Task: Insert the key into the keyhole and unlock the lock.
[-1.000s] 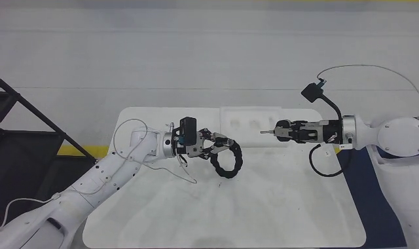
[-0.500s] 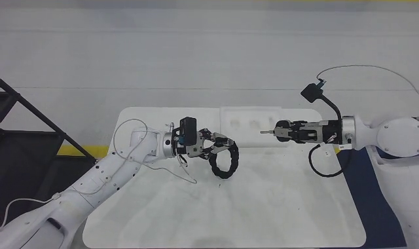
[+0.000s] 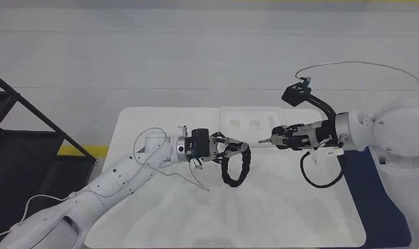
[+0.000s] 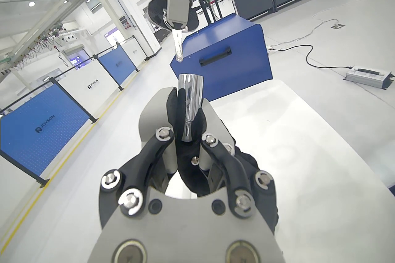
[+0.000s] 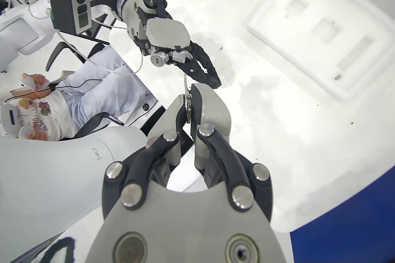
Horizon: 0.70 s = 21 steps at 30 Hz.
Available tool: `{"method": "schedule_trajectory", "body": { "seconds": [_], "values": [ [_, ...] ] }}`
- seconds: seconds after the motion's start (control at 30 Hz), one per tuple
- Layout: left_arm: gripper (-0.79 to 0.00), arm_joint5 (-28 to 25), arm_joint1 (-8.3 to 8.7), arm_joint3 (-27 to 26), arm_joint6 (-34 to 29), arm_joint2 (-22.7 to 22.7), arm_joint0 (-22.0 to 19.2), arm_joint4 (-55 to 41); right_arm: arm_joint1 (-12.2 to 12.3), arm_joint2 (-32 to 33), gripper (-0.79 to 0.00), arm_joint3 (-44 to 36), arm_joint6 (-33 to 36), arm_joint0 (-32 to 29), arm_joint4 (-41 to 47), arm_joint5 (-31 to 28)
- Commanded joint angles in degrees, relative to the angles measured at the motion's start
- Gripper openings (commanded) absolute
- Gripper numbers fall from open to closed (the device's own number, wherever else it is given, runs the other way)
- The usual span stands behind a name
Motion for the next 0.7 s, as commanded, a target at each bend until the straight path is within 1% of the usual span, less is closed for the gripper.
{"method": "schedule_trajectory", "body": {
  "seconds": [0.0, 0.07, 0.17, 0.33, 0.5, 0.67],
  "values": [
    [-0.785, 0.7, -0.87, 1.3, 0.3, 0.5, -0.3, 0.4, 0.1, -0.9, -0.785, -1.2, -0.1, 1.0, -0.6, 1.8],
    [-0.785, 2.0, -1.58, 2.1, 0.1, 0.9, -0.8, 1.8, 0.3, -2.1, -0.785, -2.3, -0.1, 1.8, -2.7, 2.7],
    [-0.785, 3.9, -2.55, 3.5, 1.8, 0.9, -0.3, 0.9, 0.6, -4.4, -0.785, -3.2, -0.1, 2.7, -3.8, 4.2],
    [-0.785, 4.4, -3.79, 5.0, 2.5, 1.0, -0.2, 1.2, 0.9, -7.3, -0.785, -3.4, -0.1, 4.2, -5.0, 5.7],
    [-0.785, 4.4, -4.68, 6.4, 2.8, 0.6, -0.1, 1.2, 0.9, -8.3, -0.785, -3.1, -0.6, 5.2, -4.9, 6.0],
    [-0.785, 4.8, -5.21, 6.9, 3.4, -0.2, 0.3, 1.7, 1.0, -9.0, -0.785, -2.8, -0.9, 5.8, -6.0, 6.7]
  ]
}}
